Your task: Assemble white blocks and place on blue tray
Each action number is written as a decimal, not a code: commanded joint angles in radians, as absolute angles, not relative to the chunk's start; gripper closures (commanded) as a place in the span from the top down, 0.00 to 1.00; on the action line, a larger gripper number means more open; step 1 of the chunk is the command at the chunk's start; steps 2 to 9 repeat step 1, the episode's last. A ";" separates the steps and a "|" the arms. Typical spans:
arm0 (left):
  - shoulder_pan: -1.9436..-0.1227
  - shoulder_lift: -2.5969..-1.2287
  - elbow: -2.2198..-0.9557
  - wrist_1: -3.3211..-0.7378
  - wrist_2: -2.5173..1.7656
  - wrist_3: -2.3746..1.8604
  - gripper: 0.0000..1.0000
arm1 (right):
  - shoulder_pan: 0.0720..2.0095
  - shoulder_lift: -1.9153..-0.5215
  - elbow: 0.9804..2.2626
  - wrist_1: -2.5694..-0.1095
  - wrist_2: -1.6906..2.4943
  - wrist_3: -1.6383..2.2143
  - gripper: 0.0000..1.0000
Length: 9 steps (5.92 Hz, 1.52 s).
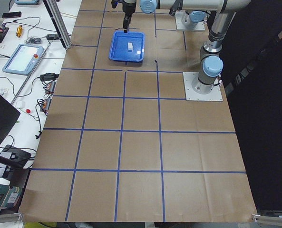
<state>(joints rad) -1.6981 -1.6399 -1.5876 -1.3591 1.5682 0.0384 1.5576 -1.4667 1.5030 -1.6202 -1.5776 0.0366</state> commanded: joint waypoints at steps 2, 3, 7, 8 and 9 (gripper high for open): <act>-1.698 -1.640 -1.588 -1.359 1.569 0.038 0.99 | 1.557 -1.463 1.506 -1.623 -1.578 0.037 1.00; -1.698 -1.640 -1.588 -1.359 1.569 0.038 0.99 | 1.557 -1.463 1.506 -1.623 -1.578 0.037 1.00; -1.698 -1.640 -1.588 -1.359 1.569 0.038 0.99 | 1.557 -1.463 1.506 -1.623 -1.578 0.037 1.00; -1.698 -1.640 -1.588 -1.359 1.569 0.038 0.99 | 1.557 -1.463 1.506 -1.623 -1.578 0.037 1.00; -1.698 -1.640 -1.588 -1.359 1.569 0.038 0.99 | 1.557 -1.463 1.506 -1.623 -1.578 0.037 1.00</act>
